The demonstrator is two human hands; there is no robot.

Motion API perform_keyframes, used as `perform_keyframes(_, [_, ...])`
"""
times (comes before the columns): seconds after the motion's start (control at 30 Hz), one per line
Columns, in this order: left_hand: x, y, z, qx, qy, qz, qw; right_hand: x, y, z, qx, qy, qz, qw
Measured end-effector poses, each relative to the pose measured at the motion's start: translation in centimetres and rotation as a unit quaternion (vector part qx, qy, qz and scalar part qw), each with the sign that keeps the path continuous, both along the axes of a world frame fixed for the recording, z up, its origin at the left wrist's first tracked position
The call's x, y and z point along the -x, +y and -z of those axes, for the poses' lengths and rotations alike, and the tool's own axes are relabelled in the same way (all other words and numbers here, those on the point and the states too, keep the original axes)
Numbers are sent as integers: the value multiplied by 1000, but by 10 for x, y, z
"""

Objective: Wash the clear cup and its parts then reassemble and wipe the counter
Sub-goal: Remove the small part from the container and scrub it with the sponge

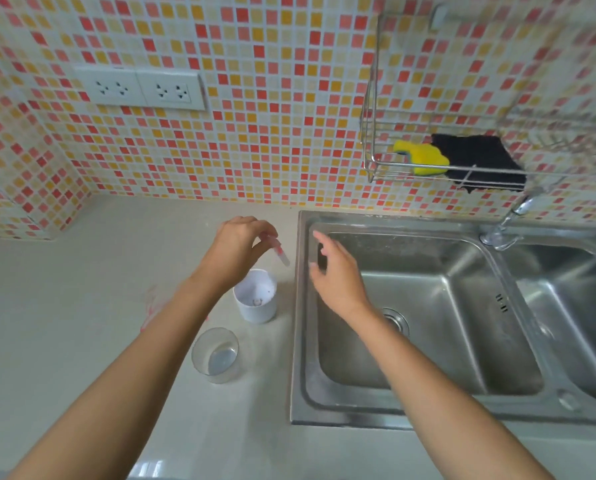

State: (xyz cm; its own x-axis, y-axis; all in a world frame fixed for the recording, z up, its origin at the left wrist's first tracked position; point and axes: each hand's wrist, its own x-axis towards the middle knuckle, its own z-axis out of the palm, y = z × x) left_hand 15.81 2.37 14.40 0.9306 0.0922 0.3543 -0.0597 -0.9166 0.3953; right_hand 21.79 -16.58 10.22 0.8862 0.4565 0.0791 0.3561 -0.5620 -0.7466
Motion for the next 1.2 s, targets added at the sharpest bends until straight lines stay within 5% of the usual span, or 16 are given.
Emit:
perform_keyframes(0.23, [-55,-60,-13,124,38,11,992,-91,-59,-114,-103,-248,147,952])
perform_keyframes(0.47, [-98,-123,-13,227,54,-24,972,-181,-77,-131,149,-160,120,968])
perform_keyframes(0.57, [-108,-140,-8,250,50,-42,966,-205,-72,-136,170,-65,55,982])
perform_keyframes(0.67, [-112,-156,-2,289,41,-56,955,-214,-71,-137,175,-71,31,982])
perform_keyframes(0.83, [-118,-184,8,357,16,-87,930,-203,-90,-141,-32,-148,46,987])
perform_keyframes(0.97, [-118,-207,16,426,-10,-100,899,-144,-137,-122,-220,-264,64,937])
perform_keyframes(1.2, [-128,-250,34,495,-16,-95,863,-118,-191,-6,-161,-193,28,968])
